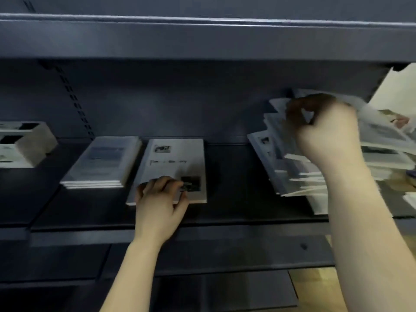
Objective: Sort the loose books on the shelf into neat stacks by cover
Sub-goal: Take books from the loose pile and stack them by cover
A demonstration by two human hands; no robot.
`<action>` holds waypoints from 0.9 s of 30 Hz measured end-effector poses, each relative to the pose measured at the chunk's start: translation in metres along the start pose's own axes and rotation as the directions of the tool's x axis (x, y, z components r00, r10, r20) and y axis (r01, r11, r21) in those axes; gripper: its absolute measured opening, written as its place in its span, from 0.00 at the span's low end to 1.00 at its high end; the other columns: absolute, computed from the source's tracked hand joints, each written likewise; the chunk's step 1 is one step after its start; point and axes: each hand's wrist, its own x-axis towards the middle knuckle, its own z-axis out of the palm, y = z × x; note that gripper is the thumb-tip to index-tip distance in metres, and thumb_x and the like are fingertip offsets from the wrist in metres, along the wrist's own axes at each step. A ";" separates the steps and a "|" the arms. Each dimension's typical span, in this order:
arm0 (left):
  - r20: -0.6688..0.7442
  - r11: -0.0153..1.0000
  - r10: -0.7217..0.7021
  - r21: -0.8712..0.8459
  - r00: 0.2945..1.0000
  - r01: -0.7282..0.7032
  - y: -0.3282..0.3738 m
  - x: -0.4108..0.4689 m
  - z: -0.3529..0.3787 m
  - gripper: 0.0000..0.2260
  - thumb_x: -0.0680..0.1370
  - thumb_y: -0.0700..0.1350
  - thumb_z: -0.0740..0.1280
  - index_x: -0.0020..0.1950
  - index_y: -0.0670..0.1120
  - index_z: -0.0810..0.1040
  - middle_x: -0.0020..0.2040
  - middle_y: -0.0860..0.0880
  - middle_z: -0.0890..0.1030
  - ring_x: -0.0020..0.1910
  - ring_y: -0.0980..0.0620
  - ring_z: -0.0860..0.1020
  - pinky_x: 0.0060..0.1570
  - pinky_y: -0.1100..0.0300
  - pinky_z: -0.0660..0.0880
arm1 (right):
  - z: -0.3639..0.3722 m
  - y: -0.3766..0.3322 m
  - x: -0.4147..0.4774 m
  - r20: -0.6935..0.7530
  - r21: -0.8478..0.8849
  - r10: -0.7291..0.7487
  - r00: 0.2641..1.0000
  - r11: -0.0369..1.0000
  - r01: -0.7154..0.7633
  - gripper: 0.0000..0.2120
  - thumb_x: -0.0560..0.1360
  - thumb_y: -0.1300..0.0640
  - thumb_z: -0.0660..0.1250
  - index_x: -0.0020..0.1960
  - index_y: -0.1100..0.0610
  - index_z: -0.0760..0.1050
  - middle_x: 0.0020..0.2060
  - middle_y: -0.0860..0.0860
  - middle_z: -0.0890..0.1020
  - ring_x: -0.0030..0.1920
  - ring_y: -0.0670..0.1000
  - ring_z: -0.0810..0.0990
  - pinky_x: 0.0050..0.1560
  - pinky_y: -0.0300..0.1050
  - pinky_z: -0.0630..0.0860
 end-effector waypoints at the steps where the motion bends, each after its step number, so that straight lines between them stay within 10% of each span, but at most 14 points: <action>1: 0.010 1.000 -0.005 -0.001 1.000 0.005 0.016 -0.001 0.005 0.19 0.75 0.56 0.54 0.53 0.50 0.80 0.53 0.49 0.80 0.51 0.44 0.76 0.53 0.48 0.66 | -0.013 0.017 0.003 0.008 -0.023 0.021 1.000 1.000 -0.021 0.09 0.75 0.56 0.64 0.48 0.59 0.82 0.42 0.60 0.82 0.42 0.62 0.78 0.39 0.44 0.67; 5: 0.017 1.000 -0.020 -0.013 1.000 0.021 0.071 -0.006 0.024 0.20 0.75 0.56 0.54 0.53 0.50 0.81 0.53 0.49 0.80 0.52 0.43 0.77 0.54 0.46 0.66 | -0.050 0.100 0.014 -0.006 -0.130 0.112 0.994 0.985 -0.111 0.12 0.76 0.55 0.61 0.38 0.60 0.76 0.35 0.62 0.78 0.40 0.64 0.76 0.37 0.45 0.65; 10: 0.002 0.998 -0.040 -0.042 0.999 0.040 0.121 -0.013 0.040 0.19 0.74 0.56 0.54 0.53 0.50 0.81 0.52 0.49 0.80 0.51 0.44 0.77 0.54 0.47 0.65 | -0.070 0.207 0.020 0.306 -0.308 0.322 0.896 0.924 -0.228 0.22 0.73 0.38 0.51 0.41 0.51 0.77 0.43 0.56 0.80 0.41 0.56 0.76 0.36 0.43 0.66; 27: 0.044 0.998 -0.062 -0.014 0.997 0.062 0.166 -0.011 0.064 0.20 0.74 0.56 0.54 0.53 0.50 0.81 0.51 0.50 0.80 0.50 0.45 0.76 0.54 0.44 0.66 | -0.084 0.216 0.007 0.406 0.353 0.498 0.766 0.688 -0.634 0.16 0.73 0.52 0.72 0.33 0.57 0.70 0.26 0.53 0.65 0.25 0.51 0.60 0.25 0.39 0.59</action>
